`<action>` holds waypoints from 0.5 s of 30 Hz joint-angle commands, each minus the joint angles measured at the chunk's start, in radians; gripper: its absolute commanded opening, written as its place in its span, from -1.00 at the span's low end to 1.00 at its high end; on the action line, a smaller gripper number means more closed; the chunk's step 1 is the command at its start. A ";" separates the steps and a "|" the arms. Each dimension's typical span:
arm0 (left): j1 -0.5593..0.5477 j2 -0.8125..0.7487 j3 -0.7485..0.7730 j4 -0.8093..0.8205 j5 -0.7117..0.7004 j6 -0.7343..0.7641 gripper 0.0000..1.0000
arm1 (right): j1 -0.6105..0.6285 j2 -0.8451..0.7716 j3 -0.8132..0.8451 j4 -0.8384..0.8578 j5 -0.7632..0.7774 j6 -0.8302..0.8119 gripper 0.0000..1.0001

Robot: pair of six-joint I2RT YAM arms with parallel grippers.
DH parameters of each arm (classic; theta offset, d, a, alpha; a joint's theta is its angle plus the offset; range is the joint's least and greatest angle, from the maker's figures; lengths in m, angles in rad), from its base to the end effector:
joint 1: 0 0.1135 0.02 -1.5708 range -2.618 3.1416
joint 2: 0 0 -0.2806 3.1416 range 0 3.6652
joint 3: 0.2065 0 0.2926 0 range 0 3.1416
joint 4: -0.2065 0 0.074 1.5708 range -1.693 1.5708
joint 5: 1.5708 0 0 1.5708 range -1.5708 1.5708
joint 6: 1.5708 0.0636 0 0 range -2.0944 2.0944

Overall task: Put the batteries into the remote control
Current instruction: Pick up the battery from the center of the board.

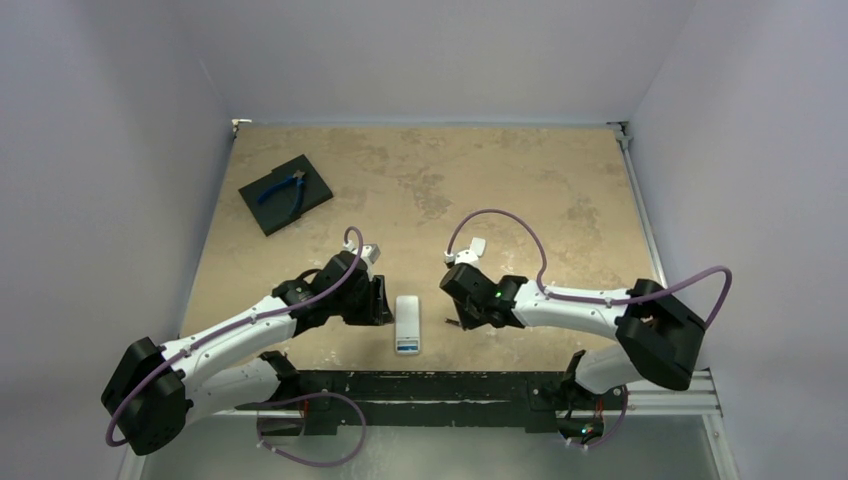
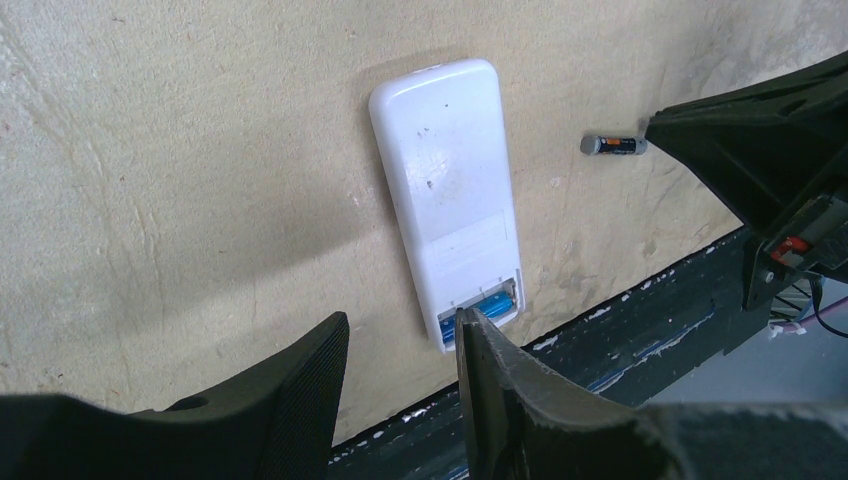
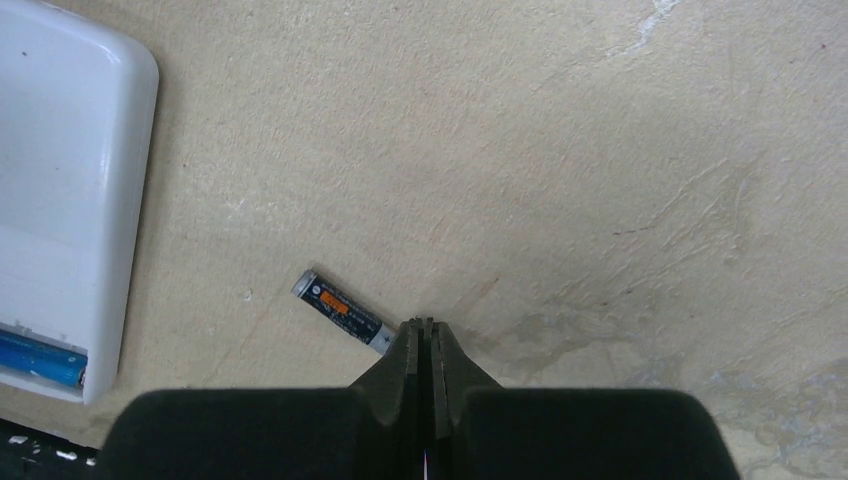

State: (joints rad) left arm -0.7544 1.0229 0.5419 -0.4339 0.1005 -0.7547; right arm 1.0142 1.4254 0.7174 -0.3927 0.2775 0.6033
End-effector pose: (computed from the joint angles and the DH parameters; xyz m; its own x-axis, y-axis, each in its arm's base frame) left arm 0.1699 -0.1685 0.1649 -0.9180 -0.0726 -0.3898 0.1333 0.8694 -0.4757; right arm 0.1718 0.2431 0.1300 -0.8139 -0.2753 -0.5116 -0.3512 0.9346 0.0559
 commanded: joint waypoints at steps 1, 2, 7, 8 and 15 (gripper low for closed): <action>-0.004 -0.002 0.022 0.027 0.010 0.021 -0.13 | 0.005 -0.066 0.022 -0.051 0.017 0.003 -0.90; -0.004 -0.003 0.023 0.028 0.010 0.021 -0.13 | 0.006 -0.074 0.027 -0.055 0.015 -0.007 -0.86; -0.004 -0.003 0.021 0.029 0.011 0.022 -0.13 | 0.006 -0.104 0.056 -0.078 -0.005 -0.070 -0.68; -0.004 -0.004 0.021 0.029 0.011 0.021 -0.13 | 0.006 -0.110 0.059 -0.081 -0.007 -0.083 -0.63; -0.004 -0.004 0.021 0.031 0.016 0.022 -0.13 | 0.006 -0.123 0.072 -0.042 -0.114 -0.179 -0.13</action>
State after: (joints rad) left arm -0.7544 1.0229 0.5419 -0.4339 0.1013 -0.7544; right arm 1.0145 1.3144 0.7441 -0.4561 0.2317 0.4938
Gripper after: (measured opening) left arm 0.434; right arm 0.400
